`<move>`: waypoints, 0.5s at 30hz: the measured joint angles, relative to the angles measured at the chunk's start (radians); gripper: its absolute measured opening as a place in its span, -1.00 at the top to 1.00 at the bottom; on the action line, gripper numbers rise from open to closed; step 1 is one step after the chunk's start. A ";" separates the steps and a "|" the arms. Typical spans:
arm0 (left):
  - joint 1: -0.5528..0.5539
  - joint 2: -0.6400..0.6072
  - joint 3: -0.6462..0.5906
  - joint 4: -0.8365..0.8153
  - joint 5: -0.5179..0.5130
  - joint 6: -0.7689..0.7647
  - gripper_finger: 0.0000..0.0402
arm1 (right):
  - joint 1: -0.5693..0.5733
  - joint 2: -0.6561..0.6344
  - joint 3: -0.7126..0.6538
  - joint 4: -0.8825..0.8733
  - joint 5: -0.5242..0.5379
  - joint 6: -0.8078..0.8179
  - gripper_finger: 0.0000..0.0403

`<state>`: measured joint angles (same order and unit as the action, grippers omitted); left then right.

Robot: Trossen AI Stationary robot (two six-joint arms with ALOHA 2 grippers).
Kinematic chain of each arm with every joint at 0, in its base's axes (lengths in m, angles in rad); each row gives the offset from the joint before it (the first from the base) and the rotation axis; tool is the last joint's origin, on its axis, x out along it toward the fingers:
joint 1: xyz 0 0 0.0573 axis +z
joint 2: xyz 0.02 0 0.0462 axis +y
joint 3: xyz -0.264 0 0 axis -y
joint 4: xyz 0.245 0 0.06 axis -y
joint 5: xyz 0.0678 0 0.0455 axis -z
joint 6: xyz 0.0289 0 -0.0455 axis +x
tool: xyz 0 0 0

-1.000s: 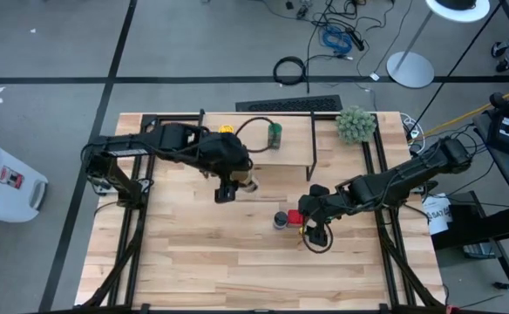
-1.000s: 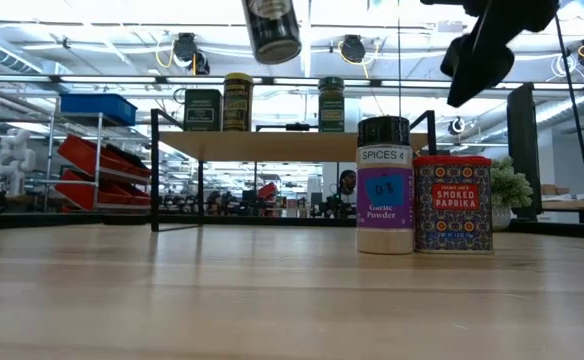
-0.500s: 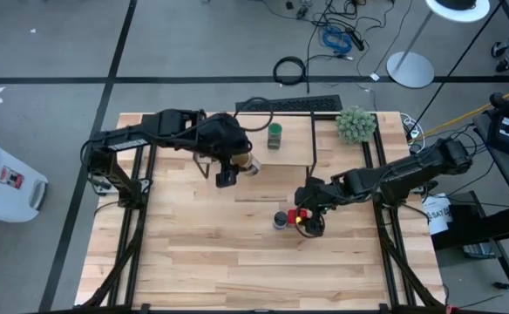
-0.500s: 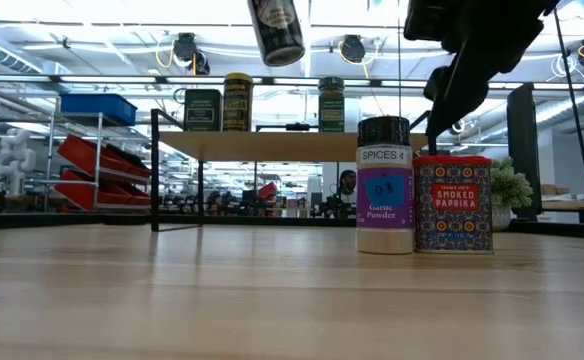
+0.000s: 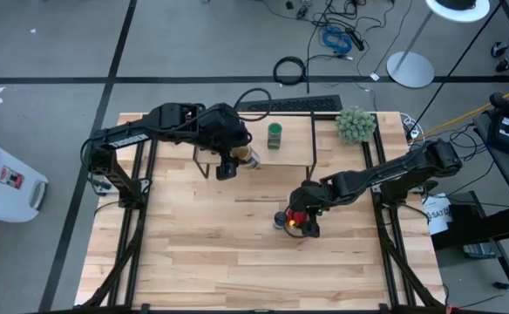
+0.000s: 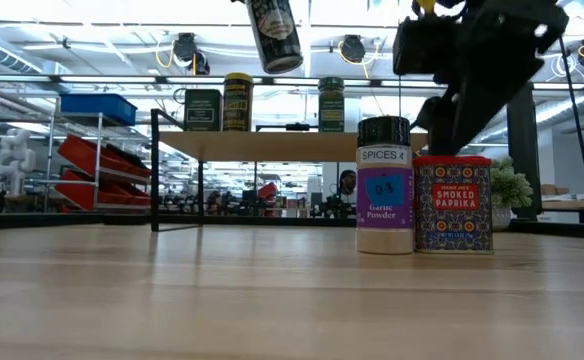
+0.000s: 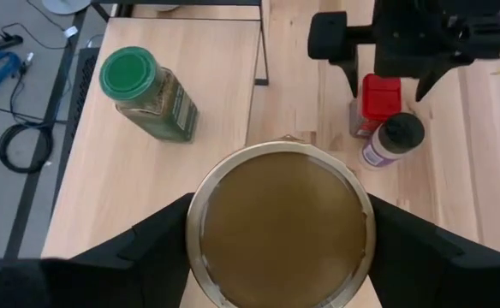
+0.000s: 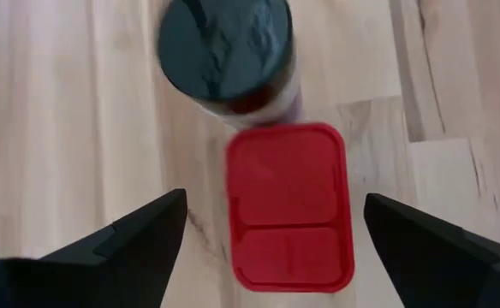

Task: Shelf spices

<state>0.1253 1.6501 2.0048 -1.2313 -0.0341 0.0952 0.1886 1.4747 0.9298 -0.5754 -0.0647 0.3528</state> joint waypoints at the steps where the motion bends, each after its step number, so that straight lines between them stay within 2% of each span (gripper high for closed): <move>1: 0.000 0.000 0.000 0.004 0.000 0.000 -0.42 | 0.000 0.011 0.000 -0.002 0.006 -0.005 -0.72; 7: 0.014 0.000 0.000 0.024 0.003 0.016 -0.42 | 0.000 0.046 0.000 0.002 0.007 -0.018 -0.66; 15: 0.084 0.000 0.000 0.021 0.003 0.076 -0.42 | -0.002 0.046 0.000 0.003 0.011 -0.025 -0.36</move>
<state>0.2094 1.6503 2.0048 -1.2102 -0.0307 0.1715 0.1865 1.5204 0.9298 -0.5722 -0.0536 0.3283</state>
